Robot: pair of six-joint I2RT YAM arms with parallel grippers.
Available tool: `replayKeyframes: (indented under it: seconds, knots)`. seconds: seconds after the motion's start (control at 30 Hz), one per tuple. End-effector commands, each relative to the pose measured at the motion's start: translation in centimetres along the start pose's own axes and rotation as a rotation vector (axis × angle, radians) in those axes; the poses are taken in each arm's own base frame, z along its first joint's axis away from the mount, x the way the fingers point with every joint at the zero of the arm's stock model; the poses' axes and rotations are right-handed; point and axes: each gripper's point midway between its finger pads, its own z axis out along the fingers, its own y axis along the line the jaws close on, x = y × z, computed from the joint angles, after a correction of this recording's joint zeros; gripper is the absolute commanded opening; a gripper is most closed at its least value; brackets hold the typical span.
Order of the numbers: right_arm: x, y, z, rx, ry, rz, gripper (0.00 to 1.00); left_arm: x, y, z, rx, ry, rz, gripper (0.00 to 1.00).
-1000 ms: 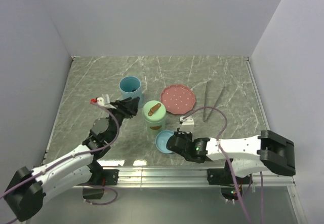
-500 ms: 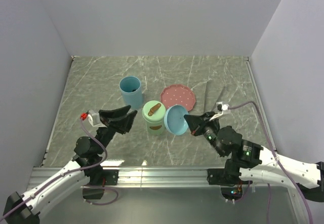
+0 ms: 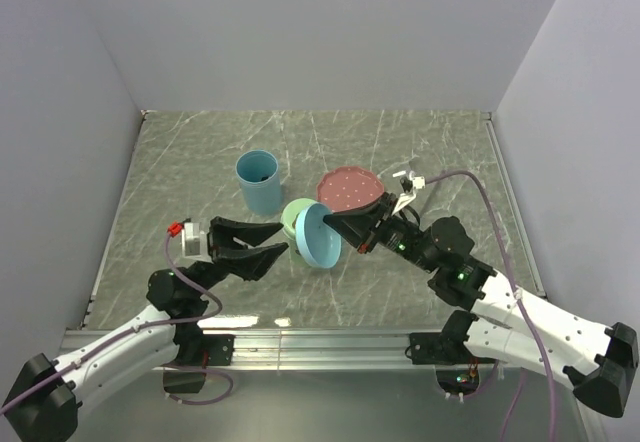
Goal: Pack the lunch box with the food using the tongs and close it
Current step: Pass the lid of the lunch box from the right arm to the left
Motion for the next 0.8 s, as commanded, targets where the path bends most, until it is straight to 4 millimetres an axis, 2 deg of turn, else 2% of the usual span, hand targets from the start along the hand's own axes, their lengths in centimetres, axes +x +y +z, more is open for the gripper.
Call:
replayKeyframes:
  seconds: [0.0,0.13,0.3,0.53,0.6,0.63,0.67,0.77]
  knots:
    - [-3.7,6.1,-0.3,-0.282,-0.060,0.009,0.00,-3.9,-3.1,0.6,0.127,-0.116,0.036,0.55]
    - [-3.3,6.4,-0.2,-0.336,-0.047,0.026,0.00,-4.2,-3.6,0.5,0.153,-0.133,0.020,0.55]
    - [-2.8,6.5,0.4,-0.352,-0.025,0.051,0.00,-4.7,-5.3,0.6,0.240,-0.145,-0.017,0.56]
    - [-2.6,5.9,1.4,-0.330,-0.024,0.080,0.00,-4.6,-5.4,1.0,0.251,-0.141,-0.035,0.57]
    - [-2.8,5.5,1.7,-0.301,-0.034,0.092,0.00,-4.1,-4.9,1.3,0.219,-0.121,0.002,0.57]
    - [-2.5,4.9,2.1,-0.272,-0.021,0.104,0.00,-4.8,-4.5,1.5,0.180,-0.147,0.024,0.57]
    - [-2.5,4.7,2.2,-0.257,-0.019,0.113,0.00,-3.6,-3.6,1.6,0.136,-0.103,0.059,0.57]
    - [-2.3,3.7,3.1,-0.199,-0.007,0.137,0.00,-3.5,-2.7,1.4,0.080,-0.104,0.139,0.58]
